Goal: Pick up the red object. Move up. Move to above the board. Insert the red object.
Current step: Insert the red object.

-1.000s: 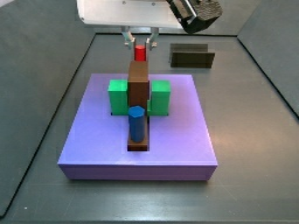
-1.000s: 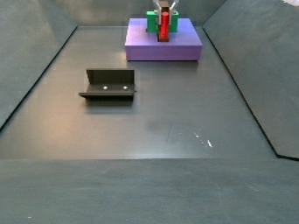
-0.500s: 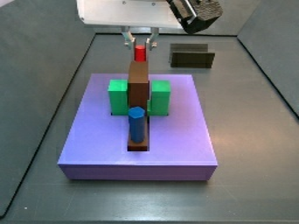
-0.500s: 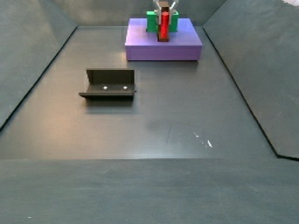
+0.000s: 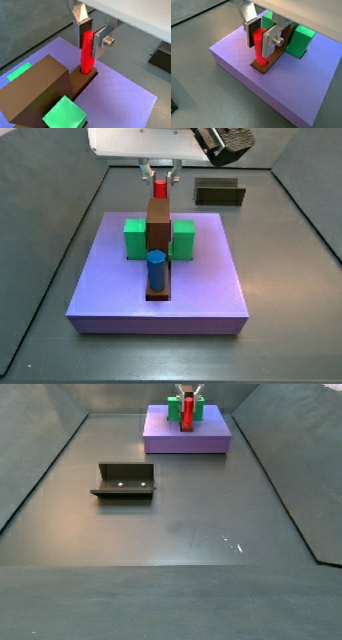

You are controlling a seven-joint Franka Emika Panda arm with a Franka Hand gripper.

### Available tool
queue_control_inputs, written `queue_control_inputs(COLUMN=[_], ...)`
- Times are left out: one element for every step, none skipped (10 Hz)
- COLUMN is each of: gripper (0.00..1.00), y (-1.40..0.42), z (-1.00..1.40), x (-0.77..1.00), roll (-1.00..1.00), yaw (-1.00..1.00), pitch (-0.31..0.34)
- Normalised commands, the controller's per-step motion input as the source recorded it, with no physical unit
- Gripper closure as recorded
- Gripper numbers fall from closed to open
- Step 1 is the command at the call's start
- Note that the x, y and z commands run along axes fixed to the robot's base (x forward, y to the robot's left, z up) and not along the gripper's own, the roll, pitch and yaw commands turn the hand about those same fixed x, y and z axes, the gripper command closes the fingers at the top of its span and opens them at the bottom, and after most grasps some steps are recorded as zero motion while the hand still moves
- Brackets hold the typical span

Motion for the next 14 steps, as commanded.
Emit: queue_control_inputs(gripper=[1.0, 1.0, 1.0, 1.0, 1.0, 1.0, 1.0, 1.0, 1.0, 1.0, 1.0, 1.0, 1.0, 1.0], y=[0.0, -0.03, -0.1, -0.13, -0.1, -0.1, -0.21, -0.36, -0.35, -0.17, 0.0, 0.01, 0.03, 0.0], z=[0.0, 0.0, 0.0, 0.0, 0.0, 0.0, 0.02, 0.06, 0.04, 0.0, 0.0, 0.0, 0.0, -0.01], x=[0.0, 0.0, 0.0, 0.0, 0.0, 0.0, 0.0, 0.0, 0.0, 0.0, 0.0, 0.0, 0.0, 0.0], roll=[0.08, 0.14, 0.17, 0.11, 0.01, 0.03, 0.21, 0.43, 0.45, 0.35, 0.25, 0.19, 0.13, 0.08], yaw=[0.0, 0.0, 0.0, 0.0, 0.0, 0.0, 0.0, 0.0, 0.0, 0.0, -0.03, -0.06, -0.06, -0.03], pitch=[0.0, 0.0, 0.0, 0.0, 0.0, 0.0, 0.0, 0.0, 0.01, 0.0, 0.0, 0.0, 0.0, 0.0])
